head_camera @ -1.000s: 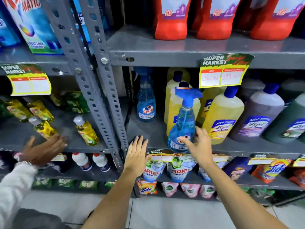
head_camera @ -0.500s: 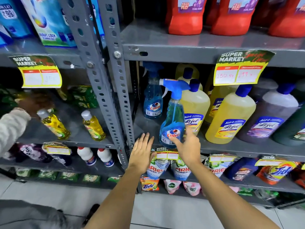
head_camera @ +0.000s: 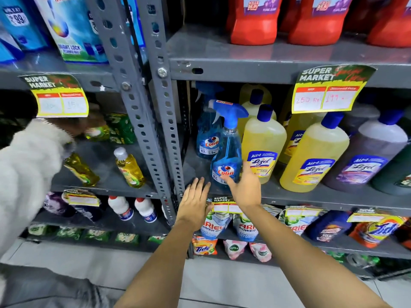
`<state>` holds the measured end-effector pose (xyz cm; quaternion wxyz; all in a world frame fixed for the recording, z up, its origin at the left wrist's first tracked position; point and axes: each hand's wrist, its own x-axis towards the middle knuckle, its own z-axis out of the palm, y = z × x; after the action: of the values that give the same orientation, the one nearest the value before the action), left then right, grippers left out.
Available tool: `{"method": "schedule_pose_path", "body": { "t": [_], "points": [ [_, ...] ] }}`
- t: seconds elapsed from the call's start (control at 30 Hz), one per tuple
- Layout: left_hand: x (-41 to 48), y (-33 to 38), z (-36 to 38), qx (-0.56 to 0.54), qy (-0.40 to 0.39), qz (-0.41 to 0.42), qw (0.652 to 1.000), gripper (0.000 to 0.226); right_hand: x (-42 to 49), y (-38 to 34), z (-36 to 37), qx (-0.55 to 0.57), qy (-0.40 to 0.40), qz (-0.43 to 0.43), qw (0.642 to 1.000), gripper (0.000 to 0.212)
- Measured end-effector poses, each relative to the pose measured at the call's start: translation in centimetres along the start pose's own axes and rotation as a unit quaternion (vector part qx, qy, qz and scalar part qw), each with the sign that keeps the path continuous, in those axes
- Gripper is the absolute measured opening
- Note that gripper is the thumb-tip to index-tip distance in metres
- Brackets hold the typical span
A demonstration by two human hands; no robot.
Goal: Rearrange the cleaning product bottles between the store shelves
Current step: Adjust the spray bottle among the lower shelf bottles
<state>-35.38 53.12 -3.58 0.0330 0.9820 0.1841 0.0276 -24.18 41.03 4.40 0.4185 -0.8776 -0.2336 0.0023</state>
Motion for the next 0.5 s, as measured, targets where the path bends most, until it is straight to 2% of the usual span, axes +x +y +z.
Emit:
{"method": "schedule_pose_path", "body": {
  "t": [0.17,0.3,0.5],
  "points": [
    [0.0,-0.1,0.3,0.021,-0.007,-0.003,1.000,0.070,1.5,-0.5,-3.0,-0.094,0.001,-0.050,0.994,0.062],
    [0.2,0.1,0.5,0.038,-0.008,-0.005,0.999,0.073,2.8,-2.1,-3.2,-0.086,-0.049,-0.058,0.993,0.054],
    [0.2,0.2,0.5,0.045,-0.010,-0.003,0.999,0.072,3.5,-4.4,-1.3,-0.057,-0.069,-0.025,0.996,0.045]
  ]
}}
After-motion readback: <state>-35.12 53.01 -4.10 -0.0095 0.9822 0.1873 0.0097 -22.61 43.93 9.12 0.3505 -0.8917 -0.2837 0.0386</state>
